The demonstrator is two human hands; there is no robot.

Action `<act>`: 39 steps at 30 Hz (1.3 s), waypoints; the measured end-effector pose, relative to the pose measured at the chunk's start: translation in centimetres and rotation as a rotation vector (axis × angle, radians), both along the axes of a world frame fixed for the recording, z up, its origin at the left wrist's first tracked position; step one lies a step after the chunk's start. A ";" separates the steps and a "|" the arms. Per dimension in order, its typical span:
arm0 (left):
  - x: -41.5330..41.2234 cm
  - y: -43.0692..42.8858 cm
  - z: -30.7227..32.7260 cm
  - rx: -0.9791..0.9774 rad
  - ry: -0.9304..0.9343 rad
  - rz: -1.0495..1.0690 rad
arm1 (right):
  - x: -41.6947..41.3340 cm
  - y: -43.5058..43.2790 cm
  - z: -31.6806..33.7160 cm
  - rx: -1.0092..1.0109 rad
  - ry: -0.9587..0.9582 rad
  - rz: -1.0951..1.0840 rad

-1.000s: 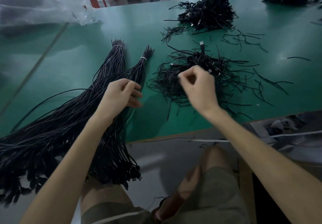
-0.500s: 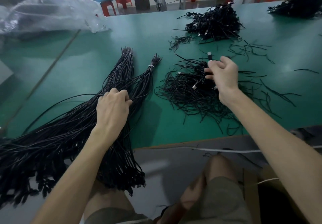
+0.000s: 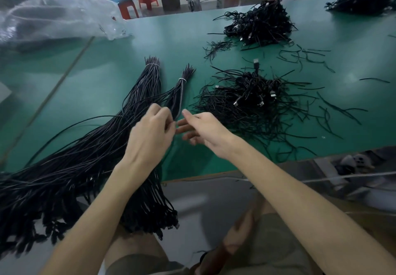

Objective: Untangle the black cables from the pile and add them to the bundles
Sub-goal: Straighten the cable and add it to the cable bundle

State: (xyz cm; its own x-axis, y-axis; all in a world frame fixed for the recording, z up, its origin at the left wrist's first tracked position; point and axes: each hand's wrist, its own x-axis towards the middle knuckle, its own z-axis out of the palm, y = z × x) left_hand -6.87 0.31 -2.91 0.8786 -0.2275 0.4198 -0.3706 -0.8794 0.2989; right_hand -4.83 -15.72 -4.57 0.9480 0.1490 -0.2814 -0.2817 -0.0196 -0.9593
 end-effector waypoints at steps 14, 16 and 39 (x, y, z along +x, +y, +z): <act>3.3 1.4 -1.3 -0.224 0.584 -0.137 | -2.6 1.7 0.7 -0.328 -0.554 -0.147; 3.8 1.2 -0.8 -0.081 0.610 -0.095 | -3.7 2.4 1.4 -0.270 -0.658 -0.086; 3.3 4.3 -1.1 -0.332 0.830 -0.439 | 0.7 -6.4 4.7 0.546 -0.313 -0.872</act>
